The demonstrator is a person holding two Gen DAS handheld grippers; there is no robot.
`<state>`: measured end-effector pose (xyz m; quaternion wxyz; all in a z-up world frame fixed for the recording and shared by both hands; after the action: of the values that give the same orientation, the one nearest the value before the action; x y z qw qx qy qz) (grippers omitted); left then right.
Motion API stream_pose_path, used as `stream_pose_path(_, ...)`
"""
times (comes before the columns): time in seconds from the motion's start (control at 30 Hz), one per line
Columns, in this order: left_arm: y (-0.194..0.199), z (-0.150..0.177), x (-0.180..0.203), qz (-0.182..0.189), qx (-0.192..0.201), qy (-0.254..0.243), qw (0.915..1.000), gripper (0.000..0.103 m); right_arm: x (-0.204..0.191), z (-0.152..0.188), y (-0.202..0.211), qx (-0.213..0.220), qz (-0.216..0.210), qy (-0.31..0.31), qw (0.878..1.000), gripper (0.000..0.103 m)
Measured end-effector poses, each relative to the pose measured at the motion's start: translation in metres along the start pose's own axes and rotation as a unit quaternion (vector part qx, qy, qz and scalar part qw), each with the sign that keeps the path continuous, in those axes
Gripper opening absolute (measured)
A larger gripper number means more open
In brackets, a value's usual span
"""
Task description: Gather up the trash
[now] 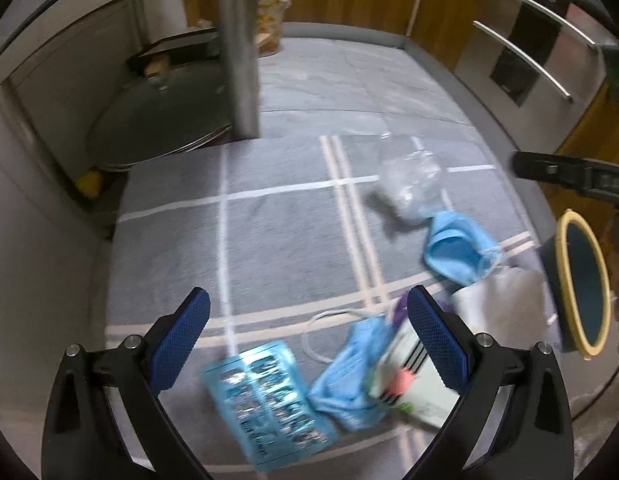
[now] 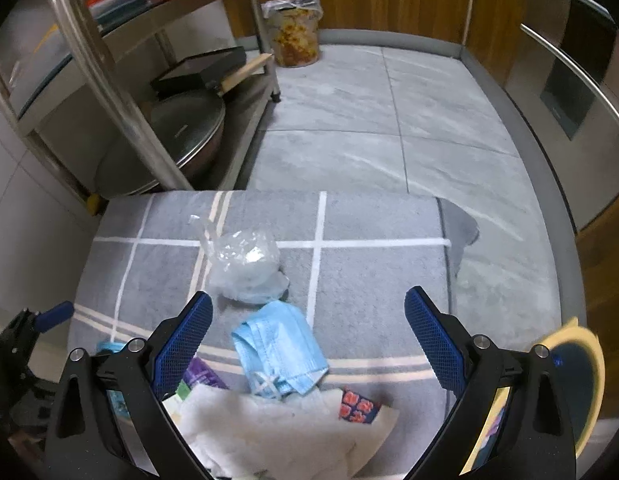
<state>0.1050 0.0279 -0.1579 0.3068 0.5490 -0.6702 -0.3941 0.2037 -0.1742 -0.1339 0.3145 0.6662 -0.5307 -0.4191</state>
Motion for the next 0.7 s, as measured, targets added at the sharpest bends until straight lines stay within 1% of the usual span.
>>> stream_pose_path(0.07, -0.002, -0.005, 0.007, 0.015, 0.006, -0.01, 0.9998, 0.097, -0.002, -0.002, -0.005, -0.001, -0.003, 0.006, 1.0, 0.095)
stream_pose_path(0.17, -0.007, -0.012, 0.014, 0.003, 0.005, -0.037, 0.9993, 0.097, -0.002, -0.005, -0.013, -0.005, -0.009, 0.008, 1.0, 0.094)
stream_pose_path(0.2, -0.009, -0.015, 0.013, 0.0, 0.002, -0.039, 0.9993, 0.097, -0.002, -0.006, -0.016, -0.007, -0.01, 0.009, 1.0, 0.094)
stream_pose_path(0.27, -0.012, -0.018, 0.008, 0.006, 0.003, -0.025, 0.9997, 0.096, -0.002, -0.009, -0.022, -0.01, -0.014, 0.011, 1.0, 0.092)
stream_pose_path(0.37, -0.018, -0.021, 0.0, 0.008, -0.001, -0.013, 0.9999, 0.096, -0.006, -0.014, -0.035, -0.017, -0.023, 0.011, 1.0, 0.087)
stream_pose_path(0.47, -0.025, -0.021, -0.001, 0.004, -0.011, -0.018, 0.9998, 0.096, -0.015, -0.015, -0.052, -0.031, -0.034, 0.015, 0.999, 0.08)
stream_pose_path(0.53, -0.028, -0.021, 0.0, 0.003, -0.014, -0.024, 0.9996, 0.096, -0.023, -0.015, -0.065, -0.042, -0.032, 0.029, 0.998, 0.073)
stream_pose_path(0.6, -0.029, -0.022, 0.001, 0.003, -0.016, -0.029, 0.9995, 0.096, -0.03, -0.012, -0.076, -0.05, -0.029, 0.041, 0.997, 0.07)
stream_pose_path(0.67, -0.031, -0.021, 0.001, 0.004, -0.017, -0.03, 0.9994, 0.096, -0.033, -0.013, -0.084, -0.057, -0.035, 0.04, 0.997, 0.069)
stream_pose_path(0.7, -0.032, -0.021, 0.001, 0.004, -0.018, -0.031, 0.9994, 0.096, -0.033, -0.013, -0.089, -0.062, -0.039, 0.035, 0.997, 0.066)
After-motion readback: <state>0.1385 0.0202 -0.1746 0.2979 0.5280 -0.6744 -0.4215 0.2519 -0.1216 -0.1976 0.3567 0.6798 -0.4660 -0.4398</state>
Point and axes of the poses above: each gripper's, at about its wrist camera, not at the fingertips, and y roughly against the way its jaws point, x to its right, z to its underside, the point moved 1 cm from there along -y, roughly the way its jaws point, and after that the axes turned 13 degrees about -y, right-handed, at the moved point
